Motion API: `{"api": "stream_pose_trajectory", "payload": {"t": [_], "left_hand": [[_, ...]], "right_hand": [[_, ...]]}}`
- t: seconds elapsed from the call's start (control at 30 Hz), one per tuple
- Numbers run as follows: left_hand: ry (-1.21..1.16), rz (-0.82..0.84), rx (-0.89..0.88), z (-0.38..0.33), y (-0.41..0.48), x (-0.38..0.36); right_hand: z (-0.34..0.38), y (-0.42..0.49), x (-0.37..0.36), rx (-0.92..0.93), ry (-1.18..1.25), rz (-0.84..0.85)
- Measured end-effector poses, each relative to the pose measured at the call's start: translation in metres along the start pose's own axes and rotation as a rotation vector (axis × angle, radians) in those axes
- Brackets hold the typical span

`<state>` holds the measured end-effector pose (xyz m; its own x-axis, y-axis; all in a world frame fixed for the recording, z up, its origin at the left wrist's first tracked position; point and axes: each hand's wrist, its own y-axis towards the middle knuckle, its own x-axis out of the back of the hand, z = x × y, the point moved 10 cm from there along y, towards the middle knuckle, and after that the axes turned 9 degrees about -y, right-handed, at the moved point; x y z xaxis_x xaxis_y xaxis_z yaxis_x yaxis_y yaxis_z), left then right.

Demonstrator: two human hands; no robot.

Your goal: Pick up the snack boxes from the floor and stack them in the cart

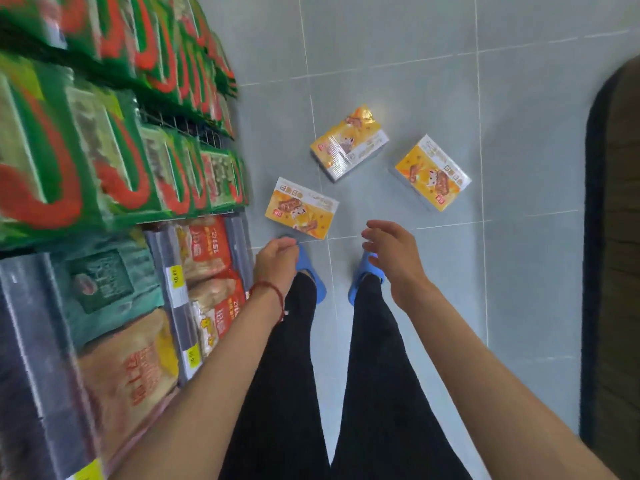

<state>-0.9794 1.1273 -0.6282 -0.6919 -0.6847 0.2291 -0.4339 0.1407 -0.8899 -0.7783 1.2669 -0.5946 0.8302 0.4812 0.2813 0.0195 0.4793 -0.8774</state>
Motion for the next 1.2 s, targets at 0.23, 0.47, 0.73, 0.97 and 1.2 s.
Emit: {"api": "stream_pose_trajectory", "payload": {"t": [0.23,0.47,0.73,0.97,1.2], "left_hand": [[0.09,-0.075,0.08,0.04,0.143,0.001],[0.2,-0.137,0.028,0.071,0.304,-0.007],[0.287,-0.21,-0.113,0.089,0.438,-0.014],[0.319,-0.129,-0.192,0.104,0.482,-0.016],[0.33,-0.2,-0.214,0.08,0.441,-0.004]], "right_hand": [[-0.067,0.116,-0.071,-0.124,0.023,0.003],[-0.119,0.249,-0.135,-0.176,0.029,-0.021],[-0.181,0.366,-0.192,-0.176,-0.098,-0.043],[-0.203,0.401,-0.24,-0.032,-0.04,0.154],[-0.183,0.38,-0.227,0.091,-0.106,0.197]]}}
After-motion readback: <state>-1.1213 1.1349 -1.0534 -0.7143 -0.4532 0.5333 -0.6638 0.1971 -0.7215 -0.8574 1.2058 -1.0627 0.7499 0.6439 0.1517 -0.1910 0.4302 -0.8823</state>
